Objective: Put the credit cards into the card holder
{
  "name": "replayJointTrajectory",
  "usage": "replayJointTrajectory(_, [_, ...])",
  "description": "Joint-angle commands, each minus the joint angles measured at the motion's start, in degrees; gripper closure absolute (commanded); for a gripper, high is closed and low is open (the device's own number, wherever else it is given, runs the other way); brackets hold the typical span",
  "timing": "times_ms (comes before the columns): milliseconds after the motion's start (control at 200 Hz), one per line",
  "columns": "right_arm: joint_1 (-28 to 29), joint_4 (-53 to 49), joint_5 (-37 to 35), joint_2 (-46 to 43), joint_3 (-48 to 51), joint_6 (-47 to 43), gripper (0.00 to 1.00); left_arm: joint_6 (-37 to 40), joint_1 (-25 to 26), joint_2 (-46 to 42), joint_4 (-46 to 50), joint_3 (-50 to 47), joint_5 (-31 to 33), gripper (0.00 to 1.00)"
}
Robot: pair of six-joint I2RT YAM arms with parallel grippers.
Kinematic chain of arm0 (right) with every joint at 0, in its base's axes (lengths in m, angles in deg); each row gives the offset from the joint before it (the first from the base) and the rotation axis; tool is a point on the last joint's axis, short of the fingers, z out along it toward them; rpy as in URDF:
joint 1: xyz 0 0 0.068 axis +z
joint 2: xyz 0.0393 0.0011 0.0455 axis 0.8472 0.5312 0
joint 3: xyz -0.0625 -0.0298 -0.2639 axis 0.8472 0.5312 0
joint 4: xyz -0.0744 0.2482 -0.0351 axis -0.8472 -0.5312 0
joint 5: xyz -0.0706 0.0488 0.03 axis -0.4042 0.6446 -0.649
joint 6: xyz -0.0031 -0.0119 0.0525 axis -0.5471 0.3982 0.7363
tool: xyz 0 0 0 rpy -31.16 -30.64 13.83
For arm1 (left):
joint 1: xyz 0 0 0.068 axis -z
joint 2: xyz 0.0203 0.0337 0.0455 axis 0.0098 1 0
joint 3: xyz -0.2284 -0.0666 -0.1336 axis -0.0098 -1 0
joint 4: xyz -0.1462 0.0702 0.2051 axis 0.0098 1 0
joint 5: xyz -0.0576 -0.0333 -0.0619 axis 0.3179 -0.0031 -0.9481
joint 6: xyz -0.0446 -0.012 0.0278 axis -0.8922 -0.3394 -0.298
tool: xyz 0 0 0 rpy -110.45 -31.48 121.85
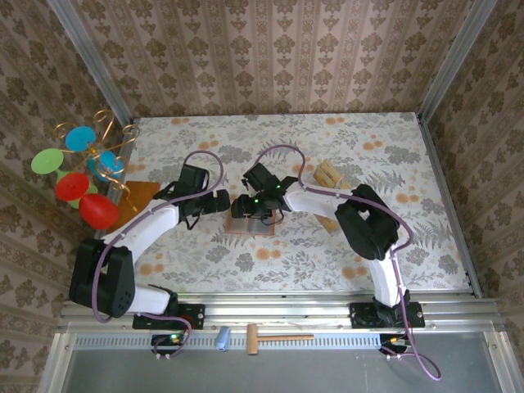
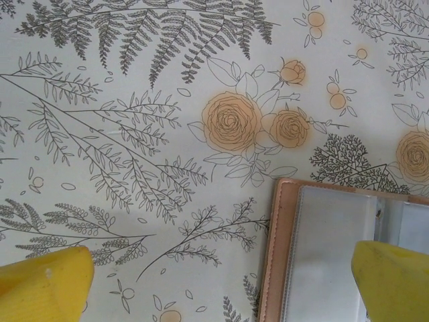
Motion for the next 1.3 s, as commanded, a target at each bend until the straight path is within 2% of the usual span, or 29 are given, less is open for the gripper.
replayJointTrajectory(0, [-0.1,-2.4,-3.2,-4.3,3.5,-2.3,0.47,-0.5,-0.2,1.5,-0.9,-0.5,-1.6,0.0])
replayJointTrajectory(285, [0.0,-3.5,-9.3,-14.2,14.2,-4.5,0.48,-0.7,1.1,3.8,-2.1,-1.8,-2.2,0.0])
replayJointTrajectory(570, [-1.2,-10.1,-19.5,-21.6,17.0,-7.7,0.48,-2.3,3.7,4.8,-4.9,-4.0,-2.2,0.0])
replayJointTrajectory(745, [-6.8,-12.2,-19.6,-25.2,17.7,-10.2,0.48,-3.3,7.2,6.5,-7.2,-4.5,-2.5,0.0])
replayJointTrajectory(950, [-13.8,-19.7,-21.1,-27.0,16.2,-17.0,0.48,-5.0,9.4,8.0,-9.8,-5.1,-2.6,0.0])
replayJointTrajectory(1190, [-16.7,-23.5,-27.0,-27.8,18.4,-21.6,0.48,-5.9,11.1,9.3,-10.6,-5.0,-2.8,0.0])
replayJointTrajectory(1295, [-16.8,-23.5,-27.4,-27.0,18.5,-22.0,0.49,-6.3,11.6,9.3,-10.7,-5.0,-2.8,0.0])
